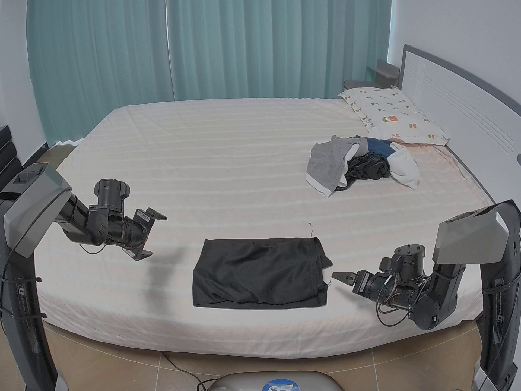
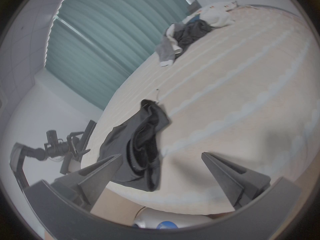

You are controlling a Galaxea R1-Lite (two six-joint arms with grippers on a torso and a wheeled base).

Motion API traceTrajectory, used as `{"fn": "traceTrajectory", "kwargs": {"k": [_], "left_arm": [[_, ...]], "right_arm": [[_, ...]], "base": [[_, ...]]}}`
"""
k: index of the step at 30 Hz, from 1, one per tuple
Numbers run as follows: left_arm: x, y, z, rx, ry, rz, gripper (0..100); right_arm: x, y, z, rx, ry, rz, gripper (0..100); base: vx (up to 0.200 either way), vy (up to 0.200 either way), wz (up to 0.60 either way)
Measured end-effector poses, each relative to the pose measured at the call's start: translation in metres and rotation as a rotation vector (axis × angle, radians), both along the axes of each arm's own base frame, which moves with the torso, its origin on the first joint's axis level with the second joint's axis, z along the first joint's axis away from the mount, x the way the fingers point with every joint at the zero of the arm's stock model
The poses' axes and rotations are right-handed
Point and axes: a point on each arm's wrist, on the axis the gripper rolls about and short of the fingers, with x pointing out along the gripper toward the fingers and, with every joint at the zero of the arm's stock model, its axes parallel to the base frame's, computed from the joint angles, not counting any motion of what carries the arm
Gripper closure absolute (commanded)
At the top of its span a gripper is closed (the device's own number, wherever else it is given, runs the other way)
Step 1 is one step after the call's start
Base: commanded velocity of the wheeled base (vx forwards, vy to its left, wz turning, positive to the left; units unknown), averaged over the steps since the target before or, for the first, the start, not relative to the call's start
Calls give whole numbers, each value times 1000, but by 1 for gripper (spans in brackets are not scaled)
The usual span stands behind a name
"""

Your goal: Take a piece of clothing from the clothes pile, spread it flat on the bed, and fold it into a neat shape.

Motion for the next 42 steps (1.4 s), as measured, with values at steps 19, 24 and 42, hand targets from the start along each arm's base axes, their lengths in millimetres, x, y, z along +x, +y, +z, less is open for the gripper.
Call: {"fn": "traceTrajectory", "kwargs": {"k": [19,24,42], "left_arm": [[-2,0,-5,2,17,-3,0],[-2,0,-5,6,17,-5,0],[-2,-2,-7,16,21,-6,0]], "right_arm": [[-1,16,-7,-210,-101,222,0],[0,17,-9,-227,-100,233,100],[-18,-5,0,-224,-70,252,100]], "base": [[0,11,0],[0,0,0],[0,0,0]]}}
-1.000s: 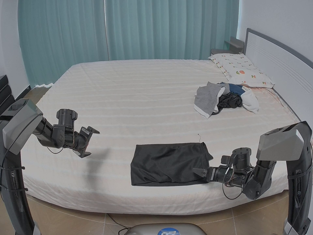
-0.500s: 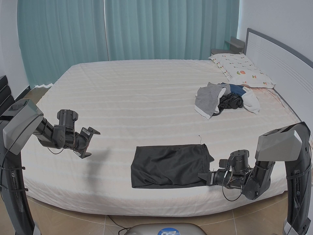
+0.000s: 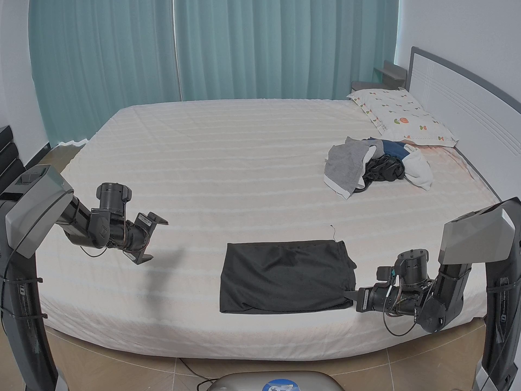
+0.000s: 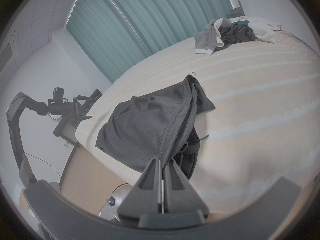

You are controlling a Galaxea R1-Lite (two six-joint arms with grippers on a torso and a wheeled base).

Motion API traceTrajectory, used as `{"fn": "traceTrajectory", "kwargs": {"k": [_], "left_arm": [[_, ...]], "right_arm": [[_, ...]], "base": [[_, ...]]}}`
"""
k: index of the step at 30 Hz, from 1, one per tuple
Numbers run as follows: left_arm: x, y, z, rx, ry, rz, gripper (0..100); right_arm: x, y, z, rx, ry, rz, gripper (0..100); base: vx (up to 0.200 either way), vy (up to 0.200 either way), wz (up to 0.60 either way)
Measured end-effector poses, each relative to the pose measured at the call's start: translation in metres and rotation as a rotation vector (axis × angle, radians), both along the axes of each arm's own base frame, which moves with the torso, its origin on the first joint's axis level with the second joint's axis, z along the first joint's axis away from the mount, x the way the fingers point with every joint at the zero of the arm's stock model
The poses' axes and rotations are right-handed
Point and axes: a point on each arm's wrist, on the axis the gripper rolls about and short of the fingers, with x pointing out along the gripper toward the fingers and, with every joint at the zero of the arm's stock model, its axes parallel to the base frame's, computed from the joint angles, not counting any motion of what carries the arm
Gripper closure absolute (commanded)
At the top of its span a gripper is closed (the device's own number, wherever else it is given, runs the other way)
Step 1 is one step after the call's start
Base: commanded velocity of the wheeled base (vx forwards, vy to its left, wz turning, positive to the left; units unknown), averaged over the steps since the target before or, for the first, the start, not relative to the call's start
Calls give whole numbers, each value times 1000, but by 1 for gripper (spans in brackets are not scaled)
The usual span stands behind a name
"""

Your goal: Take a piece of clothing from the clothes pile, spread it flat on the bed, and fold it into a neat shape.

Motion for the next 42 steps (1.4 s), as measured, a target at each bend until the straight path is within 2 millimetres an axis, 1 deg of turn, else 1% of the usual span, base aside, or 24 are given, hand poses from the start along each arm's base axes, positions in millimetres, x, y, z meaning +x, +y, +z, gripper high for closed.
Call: {"fn": "traceTrajectory", "kwargs": {"k": [4,5,12,17,22,25,29,32,37,38,42], "left_arm": [[0,0,0,1,0,1,0],[0,0,0,1,0,1,0],[0,0,0,-1,2,2,0],[-1,0,0,-6,4,-2,0],[-2,0,-1,-4,6,-5,0],[-2,0,-1,0,5,-6,0],[-2,0,-1,2,6,-5,0],[-2,0,-1,4,6,-5,0],[-2,0,-1,6,7,-6,0],[-2,0,-1,6,7,-5,0],[-2,-1,-2,6,8,-6,0]], "right_arm": [[-5,-3,-1,-4,25,1,100],[-7,-3,-2,-7,30,1,0],[-10,-7,-3,-27,46,3,0],[-2,-13,5,-2,11,-28,0],[16,-17,19,81,-28,-101,0],[31,-16,24,136,-31,-145,0],[46,-12,21,174,19,-179,0],[55,-5,20,203,50,-191,0],[65,6,14,215,87,-188,0],[66,8,13,216,86,-183,100],[68,12,9,215,88,-177,100]], "base": [[0,0,0],[0,0,0],[0,0,0],[200,0,0],[200,0,0],[0,0,0],[0,0,0],[0,0,0],[0,0,0],[0,0,0],[0,0,0]]}}
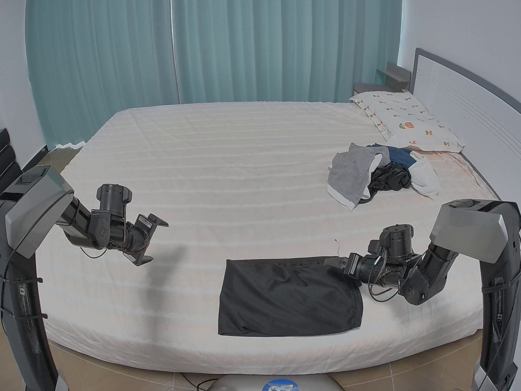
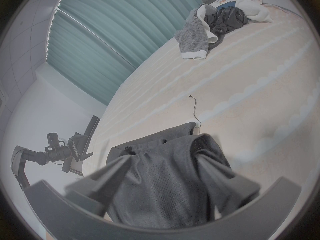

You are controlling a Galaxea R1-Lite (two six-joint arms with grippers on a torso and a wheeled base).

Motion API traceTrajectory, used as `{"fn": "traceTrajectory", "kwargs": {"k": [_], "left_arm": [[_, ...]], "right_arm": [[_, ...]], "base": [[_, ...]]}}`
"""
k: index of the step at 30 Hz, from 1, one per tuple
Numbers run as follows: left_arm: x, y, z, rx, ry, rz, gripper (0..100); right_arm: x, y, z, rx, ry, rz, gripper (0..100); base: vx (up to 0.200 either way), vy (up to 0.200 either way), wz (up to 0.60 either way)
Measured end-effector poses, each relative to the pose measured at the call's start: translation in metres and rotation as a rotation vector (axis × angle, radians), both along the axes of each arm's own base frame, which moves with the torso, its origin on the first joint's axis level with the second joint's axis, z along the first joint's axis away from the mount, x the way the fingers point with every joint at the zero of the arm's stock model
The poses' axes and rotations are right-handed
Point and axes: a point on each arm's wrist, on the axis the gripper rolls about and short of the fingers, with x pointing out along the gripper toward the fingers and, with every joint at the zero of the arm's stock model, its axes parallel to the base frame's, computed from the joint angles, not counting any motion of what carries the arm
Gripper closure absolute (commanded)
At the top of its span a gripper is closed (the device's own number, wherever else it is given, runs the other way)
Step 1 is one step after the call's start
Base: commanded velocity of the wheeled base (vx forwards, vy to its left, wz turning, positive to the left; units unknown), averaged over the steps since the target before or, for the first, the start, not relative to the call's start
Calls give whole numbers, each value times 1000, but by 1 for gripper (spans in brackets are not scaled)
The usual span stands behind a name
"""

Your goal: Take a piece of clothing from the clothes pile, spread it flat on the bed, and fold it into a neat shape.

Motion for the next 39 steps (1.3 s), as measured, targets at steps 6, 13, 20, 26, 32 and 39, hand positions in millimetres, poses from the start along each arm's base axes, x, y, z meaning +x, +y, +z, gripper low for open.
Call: {"fn": "traceTrajectory", "kwargs": {"k": [6,13,20,26,32,39], "left_arm": [[0,0,0,1,0,1,0],[0,0,0,1,-1,3,0],[0,0,-1,1,2,2,0],[0,-1,-1,1,1,2,0],[0,0,-1,3,1,3,0],[0,-1,-1,3,1,2,0]], "right_arm": [[2,-3,-2,-1,3,-14,100],[7,-19,-1,10,-1,-61,100],[10,-22,1,76,29,-116,100],[12,-27,0,70,28,-153,100],[13,-29,-3,65,37,-164,100],[13,-32,-6,62,45,-173,100]], "base": [[0,0,0],[0,0,0],[0,0,0],[0,0,0],[0,0,0],[0,0,0]]}}
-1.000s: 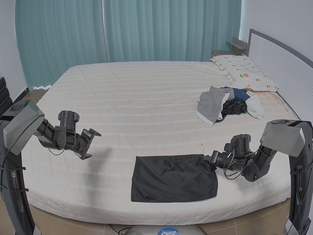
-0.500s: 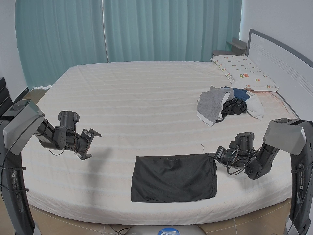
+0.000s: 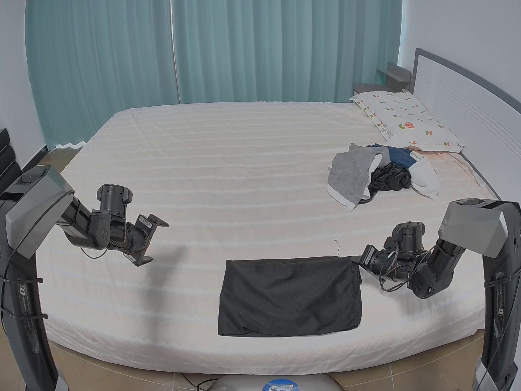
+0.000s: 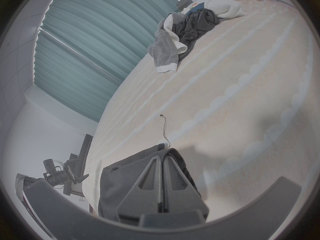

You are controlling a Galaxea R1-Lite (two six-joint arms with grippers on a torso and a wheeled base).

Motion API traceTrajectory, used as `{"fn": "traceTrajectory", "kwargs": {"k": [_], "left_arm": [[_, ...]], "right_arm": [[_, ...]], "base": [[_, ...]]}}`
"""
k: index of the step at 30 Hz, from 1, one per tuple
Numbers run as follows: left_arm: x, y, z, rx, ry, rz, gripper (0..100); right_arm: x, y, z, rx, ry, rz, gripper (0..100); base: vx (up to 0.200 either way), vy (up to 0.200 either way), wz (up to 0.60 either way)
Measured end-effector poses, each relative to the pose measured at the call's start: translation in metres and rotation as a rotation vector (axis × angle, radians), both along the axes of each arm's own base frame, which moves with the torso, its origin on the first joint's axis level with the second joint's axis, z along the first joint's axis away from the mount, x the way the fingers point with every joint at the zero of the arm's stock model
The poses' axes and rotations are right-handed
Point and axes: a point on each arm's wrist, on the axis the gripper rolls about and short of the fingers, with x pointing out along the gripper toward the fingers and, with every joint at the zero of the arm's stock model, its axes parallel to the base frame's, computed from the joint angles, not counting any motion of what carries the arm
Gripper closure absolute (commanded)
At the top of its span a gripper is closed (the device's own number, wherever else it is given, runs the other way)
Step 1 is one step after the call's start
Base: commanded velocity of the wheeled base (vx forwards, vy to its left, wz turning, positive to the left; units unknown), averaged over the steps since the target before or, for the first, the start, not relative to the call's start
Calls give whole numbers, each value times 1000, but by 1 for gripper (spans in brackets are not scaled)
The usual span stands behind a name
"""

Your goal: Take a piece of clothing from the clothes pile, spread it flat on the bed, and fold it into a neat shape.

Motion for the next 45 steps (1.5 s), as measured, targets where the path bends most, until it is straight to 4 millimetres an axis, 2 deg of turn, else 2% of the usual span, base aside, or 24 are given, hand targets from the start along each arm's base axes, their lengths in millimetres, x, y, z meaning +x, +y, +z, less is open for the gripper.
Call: {"fn": "traceTrajectory", "kwargs": {"k": [20,21,29,33,38,45], "left_arm": [[0,0,0,0,2,-1,0],[0,0,0,0,2,0,0],[0,0,0,0,1,-1,0],[0,0,0,0,1,0,0],[1,0,0,0,0,-1,0],[1,0,-1,0,2,-1,0]], "right_arm": [[2,-7,-3,-14,21,-15,100],[2,-7,-4,-15,21,-14,0],[-1,-8,-3,-26,15,-5,0],[-11,-10,8,-42,4,19,0],[-38,-10,18,-59,21,83,0],[-85,1,23,-65,27,192,0]], "base": [[0,0,0],[0,0,0],[0,0,0],[0,0,0],[0,0,0],[0,0,0]]}}
